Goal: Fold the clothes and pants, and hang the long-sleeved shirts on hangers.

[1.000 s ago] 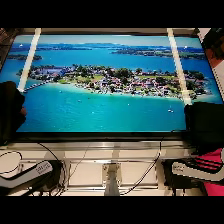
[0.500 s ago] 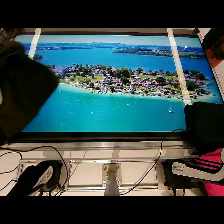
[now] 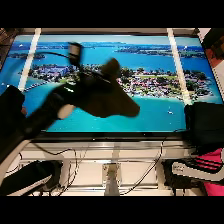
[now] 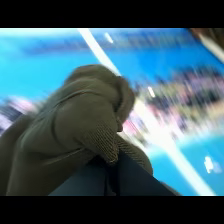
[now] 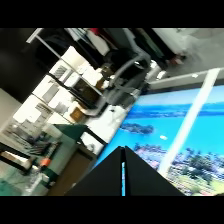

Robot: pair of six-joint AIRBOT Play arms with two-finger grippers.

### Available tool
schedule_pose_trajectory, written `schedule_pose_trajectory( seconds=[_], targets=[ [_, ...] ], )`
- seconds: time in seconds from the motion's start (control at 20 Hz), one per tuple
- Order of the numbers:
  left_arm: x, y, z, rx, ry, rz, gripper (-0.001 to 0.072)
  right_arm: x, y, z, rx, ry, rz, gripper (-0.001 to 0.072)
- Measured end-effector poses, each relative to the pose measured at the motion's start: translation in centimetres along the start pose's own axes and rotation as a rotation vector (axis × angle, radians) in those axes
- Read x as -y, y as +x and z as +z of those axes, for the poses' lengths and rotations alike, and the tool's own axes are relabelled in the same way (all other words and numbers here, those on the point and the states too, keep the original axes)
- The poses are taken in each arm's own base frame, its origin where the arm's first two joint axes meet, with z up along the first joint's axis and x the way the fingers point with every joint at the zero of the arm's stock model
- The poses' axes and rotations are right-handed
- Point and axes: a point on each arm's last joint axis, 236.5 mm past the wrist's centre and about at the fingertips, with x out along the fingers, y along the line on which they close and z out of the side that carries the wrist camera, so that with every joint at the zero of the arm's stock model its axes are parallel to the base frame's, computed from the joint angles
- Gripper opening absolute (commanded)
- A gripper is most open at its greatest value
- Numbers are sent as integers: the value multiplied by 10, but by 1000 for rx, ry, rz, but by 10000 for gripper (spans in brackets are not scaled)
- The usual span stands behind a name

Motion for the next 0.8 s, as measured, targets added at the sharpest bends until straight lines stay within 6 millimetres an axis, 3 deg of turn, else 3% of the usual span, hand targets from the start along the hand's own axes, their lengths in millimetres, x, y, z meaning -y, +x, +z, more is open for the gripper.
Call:
schedule_pose_trajectory(
  seconds=[0.05, 0.1, 0.15, 0.2, 0.25, 0.35, 0.4, 0.45, 0.5, 0.65, 0.8],
  targets=[
    [18, 13, -18, -35, 15, -34, 113, 9, 0, -4, -18, -14, -40, 24],
    [33, 23, -33, -59, 29, -63, 296, 20, -1, -7, -30, -28, -82, 56],
    [48, 31, -46, -73, 41, -92, 486, 29, -2, -9, -40, -41, -122, 166],
    [60, 37, -56, -87, 50, -114, 528, 38, -3, -10, -49, -53, -161, 303],
    [70, 40, -65, -100, 58, -131, 528, 47, -5, -11, -55, -66, -200, 341],
    [83, 42, -70, -98, 69, -158, 509, 64, -8, -12, -63, -86, -267, 339],
    [85, 42, -71, -98, 73, -162, 422, 72, -10, -12, -68, -94, -299, 315],
    [86, 40, -66, -82, 84, -165, 249, 81, -11, -13, -74, -100, -328, 198],
    [84, 38, -60, -65, 97, -161, 10, 91, -13, -14, -82, -106, -361, 41],
    [60, 31, -35, -15, 133, -115, 17, 120, -15, -24, -134, -102, -441, 22],
    [2, 24, -30, -62, 99, 14, 15, 161, -16, -53, -239, -50, -513, 20]
  ],
)
